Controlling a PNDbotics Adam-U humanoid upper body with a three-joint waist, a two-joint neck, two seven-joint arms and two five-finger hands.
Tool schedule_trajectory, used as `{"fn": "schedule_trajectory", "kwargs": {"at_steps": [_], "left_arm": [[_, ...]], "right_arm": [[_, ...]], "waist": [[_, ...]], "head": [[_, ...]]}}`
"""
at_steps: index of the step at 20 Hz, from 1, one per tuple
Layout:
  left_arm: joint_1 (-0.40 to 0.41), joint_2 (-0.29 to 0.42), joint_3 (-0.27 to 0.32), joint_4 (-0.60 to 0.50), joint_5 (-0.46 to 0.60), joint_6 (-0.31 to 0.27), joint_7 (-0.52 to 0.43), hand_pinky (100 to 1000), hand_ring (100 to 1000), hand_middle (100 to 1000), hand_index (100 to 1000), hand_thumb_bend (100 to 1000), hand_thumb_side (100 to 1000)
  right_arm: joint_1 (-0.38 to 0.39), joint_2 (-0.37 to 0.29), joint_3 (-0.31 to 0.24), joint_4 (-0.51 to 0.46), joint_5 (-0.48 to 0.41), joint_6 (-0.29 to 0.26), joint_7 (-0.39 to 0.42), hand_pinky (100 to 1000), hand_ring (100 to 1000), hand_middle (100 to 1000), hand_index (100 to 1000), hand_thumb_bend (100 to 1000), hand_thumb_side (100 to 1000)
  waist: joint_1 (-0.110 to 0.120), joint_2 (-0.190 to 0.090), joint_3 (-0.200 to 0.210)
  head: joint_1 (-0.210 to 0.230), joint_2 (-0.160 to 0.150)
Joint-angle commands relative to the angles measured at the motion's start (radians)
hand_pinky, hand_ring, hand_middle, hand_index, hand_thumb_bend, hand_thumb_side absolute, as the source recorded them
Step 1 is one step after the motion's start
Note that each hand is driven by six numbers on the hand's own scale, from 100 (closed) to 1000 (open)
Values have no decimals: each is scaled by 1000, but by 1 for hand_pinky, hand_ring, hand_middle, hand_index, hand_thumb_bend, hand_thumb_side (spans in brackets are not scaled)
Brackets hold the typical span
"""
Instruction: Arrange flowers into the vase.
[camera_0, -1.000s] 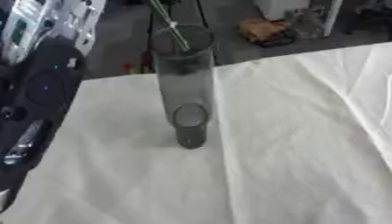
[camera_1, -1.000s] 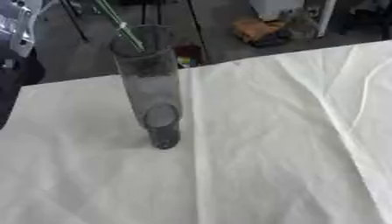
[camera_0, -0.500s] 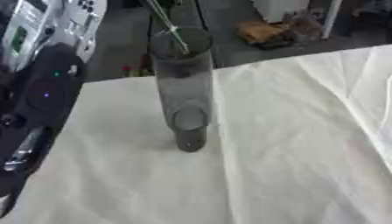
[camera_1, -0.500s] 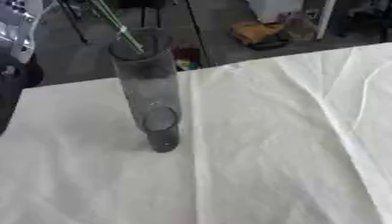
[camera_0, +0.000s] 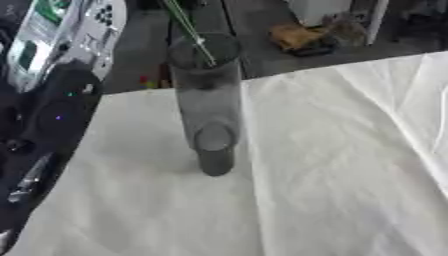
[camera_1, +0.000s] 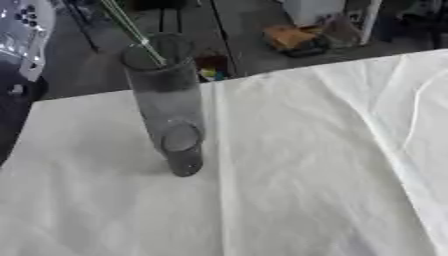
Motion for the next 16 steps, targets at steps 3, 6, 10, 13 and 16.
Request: {"fn": "schedule_trajectory", "kwargs": {"at_steps": [3, 6, 10, 13, 16], "left_arm": [[-14, 11, 3, -11, -16, -6, -13, 100, 100, 100, 100, 100, 664], [-11, 13, 1, -11, -21, -8, -20, 100, 100, 100, 100, 100, 665], [-4, 15, -7, -8, -33, -5, -31, 100, 100, 100, 100, 100, 669], [-1, 16, -16, -2, -44, 3, -39, 100, 100, 100, 100, 100, 674], [2, 14, -26, 3, -50, 12, -43, 100, 100, 100, 100, 100, 681]], "right_arm": [[-12, -10, -2, -16, 3, -11, -9, 752, 827, 586, 881, 100, 1000], [-13, -9, -2, -16, 4, -11, -9, 752, 827, 586, 881, 100, 1000], [-13, -8, -3, -16, 5, -11, -10, 752, 827, 585, 881, 100, 1000], [-14, -7, -2, -16, 6, -10, -10, 752, 828, 583, 881, 100, 1000], [-15, -5, -1, -16, 6, -8, -9, 752, 828, 583, 881, 100, 1000]], "waist": [[-6, -18, -3], [-5, -16, -3], [-6, -12, -5], [-5, -11, -6], [-4, -9, -8]], "head": [[4, -13], [3, -15], [4, -17], [5, -19], [5, -20]]}}
